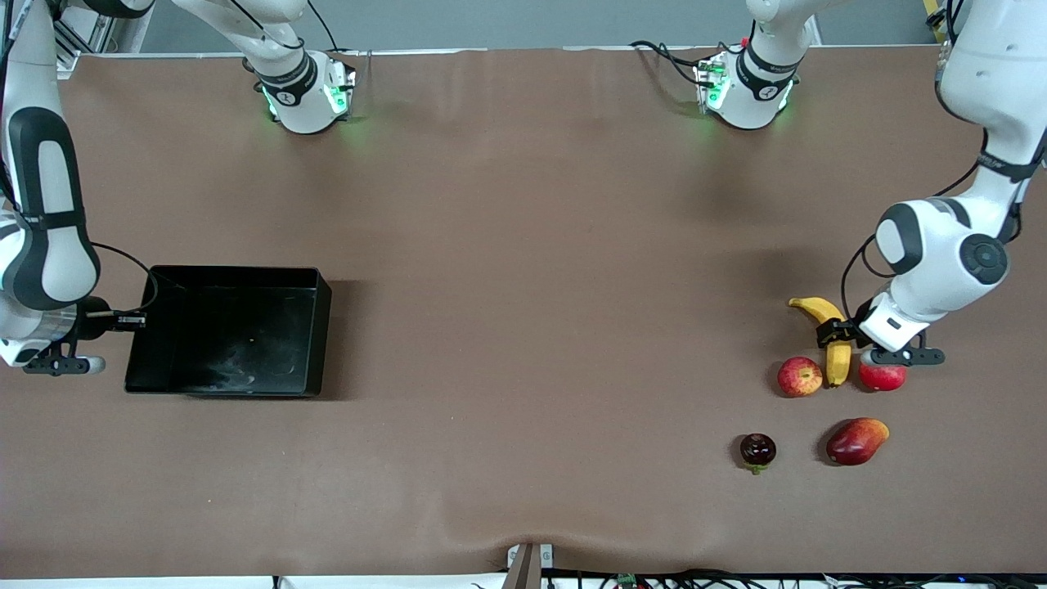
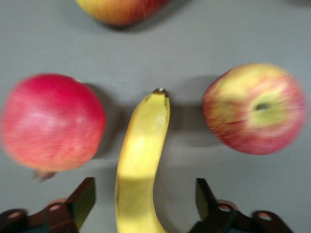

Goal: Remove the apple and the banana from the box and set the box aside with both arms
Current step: 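Lower the banana beside the apple while the right gripper drags the box, then raise the left gripper back to rest while the right gripper holds the box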

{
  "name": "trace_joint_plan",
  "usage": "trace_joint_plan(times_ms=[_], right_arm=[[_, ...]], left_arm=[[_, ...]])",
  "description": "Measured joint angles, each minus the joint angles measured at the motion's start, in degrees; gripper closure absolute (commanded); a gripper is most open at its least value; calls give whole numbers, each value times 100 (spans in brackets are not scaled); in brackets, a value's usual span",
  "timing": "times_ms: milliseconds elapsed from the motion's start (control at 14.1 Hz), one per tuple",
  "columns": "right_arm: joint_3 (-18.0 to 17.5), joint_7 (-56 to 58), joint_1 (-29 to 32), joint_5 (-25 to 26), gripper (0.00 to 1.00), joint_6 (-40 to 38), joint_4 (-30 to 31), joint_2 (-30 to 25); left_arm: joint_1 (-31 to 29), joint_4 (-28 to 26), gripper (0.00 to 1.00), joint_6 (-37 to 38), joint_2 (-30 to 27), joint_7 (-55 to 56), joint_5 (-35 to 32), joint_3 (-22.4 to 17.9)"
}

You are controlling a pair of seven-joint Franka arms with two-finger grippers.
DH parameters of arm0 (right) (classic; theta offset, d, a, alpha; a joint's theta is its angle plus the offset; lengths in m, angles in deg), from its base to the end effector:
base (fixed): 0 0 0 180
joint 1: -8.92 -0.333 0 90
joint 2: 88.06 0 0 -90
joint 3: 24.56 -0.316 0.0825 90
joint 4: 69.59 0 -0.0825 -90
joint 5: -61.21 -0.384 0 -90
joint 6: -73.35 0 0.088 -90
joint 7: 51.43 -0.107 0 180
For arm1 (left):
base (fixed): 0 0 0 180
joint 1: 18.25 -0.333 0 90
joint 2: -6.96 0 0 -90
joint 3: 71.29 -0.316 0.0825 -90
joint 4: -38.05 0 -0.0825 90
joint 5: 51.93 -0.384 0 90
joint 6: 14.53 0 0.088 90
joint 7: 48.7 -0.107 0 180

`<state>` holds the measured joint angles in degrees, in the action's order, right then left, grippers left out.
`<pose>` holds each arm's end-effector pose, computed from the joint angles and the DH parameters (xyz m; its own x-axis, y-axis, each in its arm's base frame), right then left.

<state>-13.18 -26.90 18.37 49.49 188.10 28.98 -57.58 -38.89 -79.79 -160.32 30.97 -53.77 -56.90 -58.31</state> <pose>0.6076 -0.2068 0.2658 0.9818 -0.0133 -0.1895 -0.0429 -0.9874 -0.1525 0.5964 0.0823 0.2426 0.9963 -0.0007 0.0855 -0.0032 -0.9996 0.0297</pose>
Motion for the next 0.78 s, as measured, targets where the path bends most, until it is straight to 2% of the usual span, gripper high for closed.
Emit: trace_joint_plan(times_ms=[214, 427, 641, 783], right_arm=[[-16, 0, -10, 0, 100, -1, -3, 2], [-43, -43, -56, 0, 100, -9, -4, 2], [-54, -104, -142, 0, 100, -13, -2, 2], [-55, -135, -182, -1, 100, -13, 2, 10]], left_arm=[[1, 465, 0, 1542, -836, 243, 1, 101], [6, 1213, 0, 3257, -1514, 537, 1, 216], [15, 2253, 0, 4636, -1817, 604, 1, 385], [12, 2948, 0, 5225, -1851, 606, 0, 396]])
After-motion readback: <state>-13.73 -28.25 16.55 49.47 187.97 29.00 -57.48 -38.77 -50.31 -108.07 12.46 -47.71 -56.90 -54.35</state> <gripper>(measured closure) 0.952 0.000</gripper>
